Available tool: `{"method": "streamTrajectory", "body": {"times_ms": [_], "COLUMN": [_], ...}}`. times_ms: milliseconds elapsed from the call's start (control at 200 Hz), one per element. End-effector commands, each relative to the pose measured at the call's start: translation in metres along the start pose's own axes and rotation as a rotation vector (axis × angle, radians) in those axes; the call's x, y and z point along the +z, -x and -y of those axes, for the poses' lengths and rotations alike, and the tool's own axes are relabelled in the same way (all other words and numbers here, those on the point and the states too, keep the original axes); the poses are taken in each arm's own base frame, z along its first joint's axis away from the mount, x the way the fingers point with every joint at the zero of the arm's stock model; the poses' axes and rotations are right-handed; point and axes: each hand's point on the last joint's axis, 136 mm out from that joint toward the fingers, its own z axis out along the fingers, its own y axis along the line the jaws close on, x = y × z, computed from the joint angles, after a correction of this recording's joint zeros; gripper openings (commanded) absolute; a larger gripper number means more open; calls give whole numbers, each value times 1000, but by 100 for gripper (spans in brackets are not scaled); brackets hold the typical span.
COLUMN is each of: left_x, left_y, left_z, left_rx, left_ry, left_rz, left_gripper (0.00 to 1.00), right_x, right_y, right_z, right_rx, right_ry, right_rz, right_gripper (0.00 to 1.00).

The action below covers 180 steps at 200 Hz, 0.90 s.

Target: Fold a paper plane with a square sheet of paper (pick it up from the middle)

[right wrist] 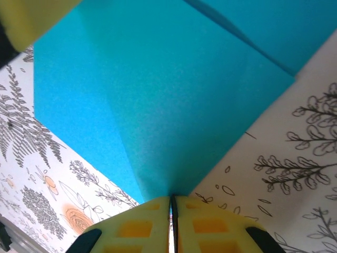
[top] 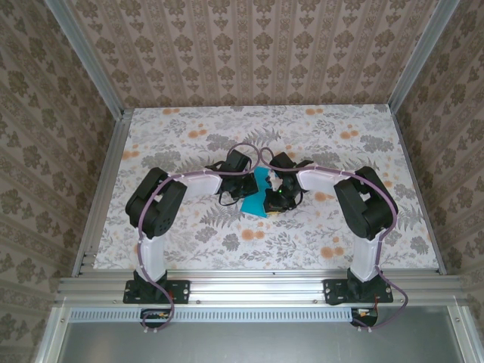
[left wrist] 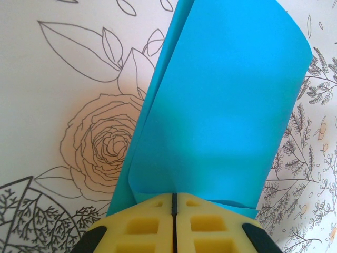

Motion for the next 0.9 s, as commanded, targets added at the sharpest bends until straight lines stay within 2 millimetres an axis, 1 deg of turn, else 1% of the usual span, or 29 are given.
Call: {"method": "streamTrajectory", "body": {"times_ms": [0, 120, 220, 310, 320, 345, 525, 670, 895], "left_x": [15, 15, 15, 15, 15, 15, 15, 15, 15], "left_y": [-29, -29, -29, -29, -29, -29, -29, -29, -31], "left_z": [-46, -45, -44, -44, -44, -44, -44, -44, -46], "left_rx": [-51, -50, -49, -51, -52, -51, -53, -55, -53], "left_ry": [146, 143, 143, 140, 140, 139, 139, 138, 143], "left_rz": [-86, -85, -86, -86, -87, -86, -87, -89, -90], "left_gripper": [9, 9, 9, 9, 9, 9, 9, 9, 9], "right_x": [-15, -30, -33, -28, -27, -25, -4, 4, 7], "right_y": [1, 5, 7, 4, 8, 10, 15, 20, 17], "right_z": [-6, -20, -27, -28, -30, -32, -43, -37, -16], "right_rx": [-23, -46, -54, -45, -52, -52, -39, -25, 1], "right_ry": [-4, 29, 48, 49, 58, 63, 80, 53, -24], "right_rz": [32, 78, 96, 76, 91, 93, 72, 69, 53], "right_gripper": [12, 12, 12, 12, 12, 12, 13, 13, 13]}}
